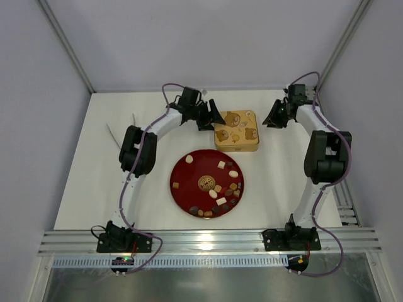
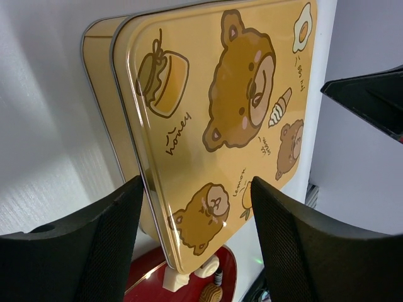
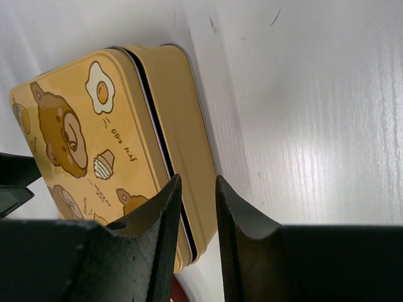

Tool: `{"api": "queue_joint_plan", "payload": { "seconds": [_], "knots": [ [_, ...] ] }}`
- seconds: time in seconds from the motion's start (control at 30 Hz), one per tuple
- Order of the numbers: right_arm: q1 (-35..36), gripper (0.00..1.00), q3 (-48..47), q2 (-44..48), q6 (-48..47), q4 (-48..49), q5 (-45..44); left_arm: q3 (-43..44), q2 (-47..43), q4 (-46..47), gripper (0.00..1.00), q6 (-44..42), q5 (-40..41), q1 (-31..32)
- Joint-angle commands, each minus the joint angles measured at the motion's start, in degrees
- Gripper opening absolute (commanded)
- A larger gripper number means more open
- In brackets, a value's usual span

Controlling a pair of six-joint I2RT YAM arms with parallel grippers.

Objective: Pack the chocolate

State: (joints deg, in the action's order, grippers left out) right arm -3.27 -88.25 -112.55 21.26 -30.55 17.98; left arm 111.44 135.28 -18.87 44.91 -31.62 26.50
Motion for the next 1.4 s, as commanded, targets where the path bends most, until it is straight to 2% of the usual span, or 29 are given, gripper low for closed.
{"api": "queue_joint_plan", "payload": {
  "seconds": [0.0,0.47,0.87,1.17,1.37],
  "knots": [
    [1.2,0.30,1.0,-0.6,-1.0,-0.7,-3.1,2.9,0.7,-0.1,0.68,0.5,0.7,0.7],
    [3.3,0.24,2.1,-3.1,-1.8,-0.8,-5.0,6.1,2.2,-1.4,0.67,0.9,1.5,1.4],
    [7.7,0.21,4.0,-3.6,-1.6,0.6,-4.0,7.7,2.4,-4.0,0.67,-0.3,3.0,2.1],
    [9.6,0.21,3.9,-4.2,-1.0,1.5,-3.6,11.9,2.9,-12.7,0.66,-5.0,6.7,2.9],
    [10.0,0.29,3.9,-4.3,-1.0,1.9,-3.4,14.2,3.9,-17.6,0.66,-7.5,9.6,3.7]
  ]
}}
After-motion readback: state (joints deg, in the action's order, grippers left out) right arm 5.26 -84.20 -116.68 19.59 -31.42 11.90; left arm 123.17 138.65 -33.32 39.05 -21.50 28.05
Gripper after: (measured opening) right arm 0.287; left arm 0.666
